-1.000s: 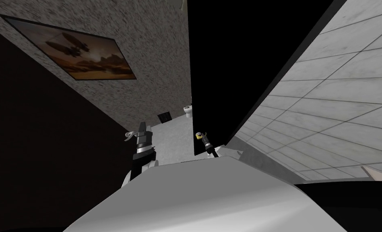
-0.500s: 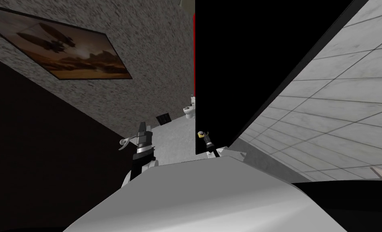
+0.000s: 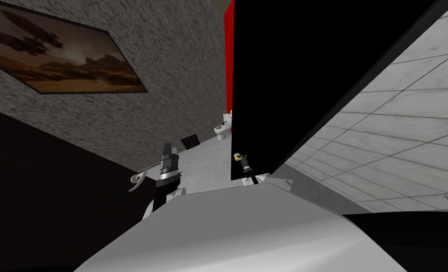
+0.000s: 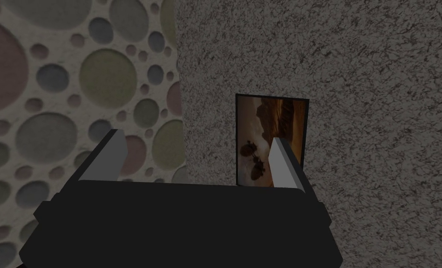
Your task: Push the door open
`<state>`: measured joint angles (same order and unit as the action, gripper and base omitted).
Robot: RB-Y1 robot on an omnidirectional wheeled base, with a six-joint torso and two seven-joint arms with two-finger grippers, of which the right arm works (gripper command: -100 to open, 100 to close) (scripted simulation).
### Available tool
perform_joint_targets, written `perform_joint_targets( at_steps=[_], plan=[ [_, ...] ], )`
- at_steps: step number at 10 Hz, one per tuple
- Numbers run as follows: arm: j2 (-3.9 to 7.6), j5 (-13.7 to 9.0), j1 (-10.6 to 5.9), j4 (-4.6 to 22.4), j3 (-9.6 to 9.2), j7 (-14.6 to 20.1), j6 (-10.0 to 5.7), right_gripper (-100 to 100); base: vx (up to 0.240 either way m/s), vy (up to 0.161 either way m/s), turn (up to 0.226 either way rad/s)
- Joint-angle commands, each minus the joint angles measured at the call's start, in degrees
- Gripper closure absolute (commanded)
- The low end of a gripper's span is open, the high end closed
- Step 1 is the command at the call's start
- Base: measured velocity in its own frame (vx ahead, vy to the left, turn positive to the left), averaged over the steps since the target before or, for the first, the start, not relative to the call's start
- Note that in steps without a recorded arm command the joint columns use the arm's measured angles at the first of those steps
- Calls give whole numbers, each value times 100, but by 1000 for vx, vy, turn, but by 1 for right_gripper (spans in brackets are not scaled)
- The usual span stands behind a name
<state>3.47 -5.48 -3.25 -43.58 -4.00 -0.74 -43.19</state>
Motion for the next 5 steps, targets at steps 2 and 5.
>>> perform_joint_targets(
  at_steps=[2, 5],
  plan=[
    [42, -39, -10, 7, 87, -25, -10, 100, 91, 35, -36],
    [90, -98, -16, 24, 210, -65, -17, 100, 169, 56, -39]
  ],
)
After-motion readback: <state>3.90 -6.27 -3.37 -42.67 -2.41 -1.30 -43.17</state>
